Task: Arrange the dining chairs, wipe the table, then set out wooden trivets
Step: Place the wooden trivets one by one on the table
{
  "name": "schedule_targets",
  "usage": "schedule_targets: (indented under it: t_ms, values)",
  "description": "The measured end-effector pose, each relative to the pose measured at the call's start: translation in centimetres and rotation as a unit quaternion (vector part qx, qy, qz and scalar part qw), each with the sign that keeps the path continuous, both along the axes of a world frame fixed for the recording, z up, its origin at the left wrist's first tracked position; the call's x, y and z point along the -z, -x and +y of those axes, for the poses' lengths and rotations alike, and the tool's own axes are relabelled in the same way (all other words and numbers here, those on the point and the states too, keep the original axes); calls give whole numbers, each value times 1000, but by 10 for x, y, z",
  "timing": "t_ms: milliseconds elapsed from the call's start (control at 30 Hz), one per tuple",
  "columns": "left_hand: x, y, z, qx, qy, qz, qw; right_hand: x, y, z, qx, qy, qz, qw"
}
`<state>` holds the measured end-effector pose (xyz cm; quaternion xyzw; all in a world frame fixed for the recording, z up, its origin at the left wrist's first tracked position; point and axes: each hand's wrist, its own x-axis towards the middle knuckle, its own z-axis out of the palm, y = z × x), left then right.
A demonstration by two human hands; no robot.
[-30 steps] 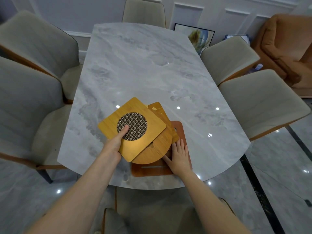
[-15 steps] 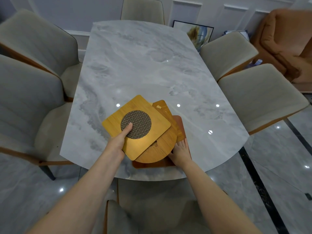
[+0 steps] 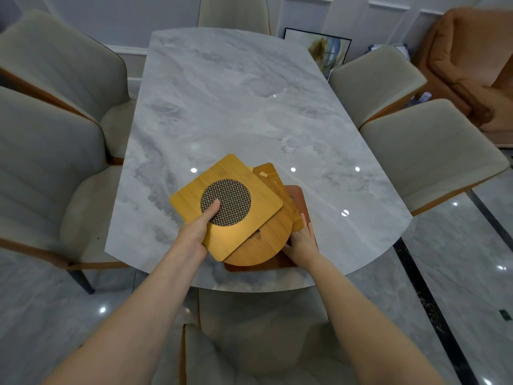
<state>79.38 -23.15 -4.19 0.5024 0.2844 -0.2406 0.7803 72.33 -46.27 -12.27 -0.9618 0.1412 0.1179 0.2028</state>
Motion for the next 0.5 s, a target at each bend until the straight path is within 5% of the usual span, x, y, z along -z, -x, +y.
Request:
schedule_targets:
  t_ms: [133,267,500]
  values:
    - [-3,3,0,12,-3,-13,1000,-23,6,-1,78,-142,-130,978]
    - [-10,15,-7,47,7,-32,998,-66,33,14,251,-361,-202,875]
    - [-23,51,-41,118,50,-13,992,-109,94,1,402,-488,-248,734]
